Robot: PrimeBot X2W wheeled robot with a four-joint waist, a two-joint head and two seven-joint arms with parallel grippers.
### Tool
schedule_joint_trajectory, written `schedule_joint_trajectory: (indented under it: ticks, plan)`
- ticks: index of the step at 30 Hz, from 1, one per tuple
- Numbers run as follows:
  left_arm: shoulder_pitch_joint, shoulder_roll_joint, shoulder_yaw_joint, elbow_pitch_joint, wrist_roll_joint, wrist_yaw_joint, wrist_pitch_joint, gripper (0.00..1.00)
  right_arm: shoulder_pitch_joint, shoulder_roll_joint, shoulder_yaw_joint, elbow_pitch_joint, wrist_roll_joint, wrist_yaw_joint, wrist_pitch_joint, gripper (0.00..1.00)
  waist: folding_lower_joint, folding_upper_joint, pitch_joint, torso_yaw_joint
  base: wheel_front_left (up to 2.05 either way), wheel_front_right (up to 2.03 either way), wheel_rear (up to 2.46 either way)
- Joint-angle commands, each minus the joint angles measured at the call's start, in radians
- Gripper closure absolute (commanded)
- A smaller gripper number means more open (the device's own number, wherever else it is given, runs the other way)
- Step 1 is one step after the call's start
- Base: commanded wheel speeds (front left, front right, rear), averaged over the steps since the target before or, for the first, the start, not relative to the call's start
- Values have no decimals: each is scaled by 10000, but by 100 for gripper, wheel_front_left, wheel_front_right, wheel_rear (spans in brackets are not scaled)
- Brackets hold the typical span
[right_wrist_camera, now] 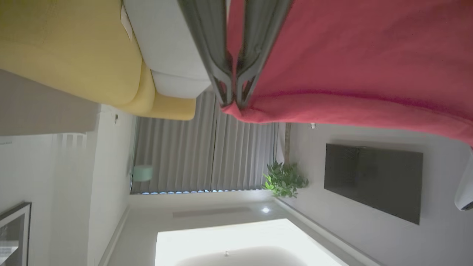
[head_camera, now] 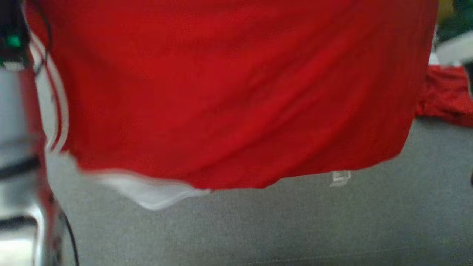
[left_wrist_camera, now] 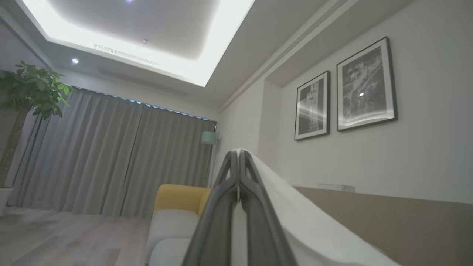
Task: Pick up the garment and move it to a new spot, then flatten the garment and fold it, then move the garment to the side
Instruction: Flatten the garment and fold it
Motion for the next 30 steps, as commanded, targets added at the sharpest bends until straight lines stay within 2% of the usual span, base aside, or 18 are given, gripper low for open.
schedule_joint_trajectory:
  ticks: [1, 6, 7, 10, 14, 17, 20, 23, 30]
  plan:
    - [-1029, 620, 101, 732, 151, -59, -12, 100, -1107, 87, 454, 514, 21, -9, 116, 100, 0, 0, 1104, -92, 0, 0, 0]
    - [-2826, 1276, -75, 3485, 312, -61, -1116, 100, -3450, 917, 1611, 3040, 19, -9, -480, 100, 0, 0, 2158, -469, 0, 0, 0]
    - [-2826, 1276, -75, 3485, 312, -61, -1116, 100, -3450, 917, 1611, 3040, 19, -9, -480, 100, 0, 0, 2158, -469, 0, 0, 0]
    - [-3890, 1384, -241, 4494, 249, -61, -1895, 100, -4572, 1316, 1798, 4423, 119, -9, -1292, 100, 0, 0, 2476, -593, 0, 0, 0]
    - [-5202, 1314, -818, 4835, -73, -62, -2277, 100, -5808, 1475, 2030, 5584, 183, -9, -2153, 100, 0, 0, 2876, -552, 0, 0, 0]
    - [-5490, 1179, -1428, 4618, -603, -62, -2324, 100, -6265, 1342, 2512, 6071, 251, -9, -2436, 100, 0, 0, 3056, -353, 0, 0, 0]
    - [-4881, 1173, -1968, 4161, -1131, -62, -2331, 100, -6268, 1126, 3176, 6597, 528, -9, -2561, 100, 0, 0, 3287, -57, 0, 0, 0]
    - [-3958, 1178, -2033, 3949, -1439, -62, -2332, 100, -6020, 1029, 3608, 7040, 828, -9, -2573, 100, 0, 0, 3472, 116, 0, 0, 0]
    - [-693, 1212, -2036, 3356, -1929, -63, -2333, 100, -4647, 798, 4591, 7793, 1847, -9, -2387, 100, 0, 0, 3419, 417, 0, 0, 0]
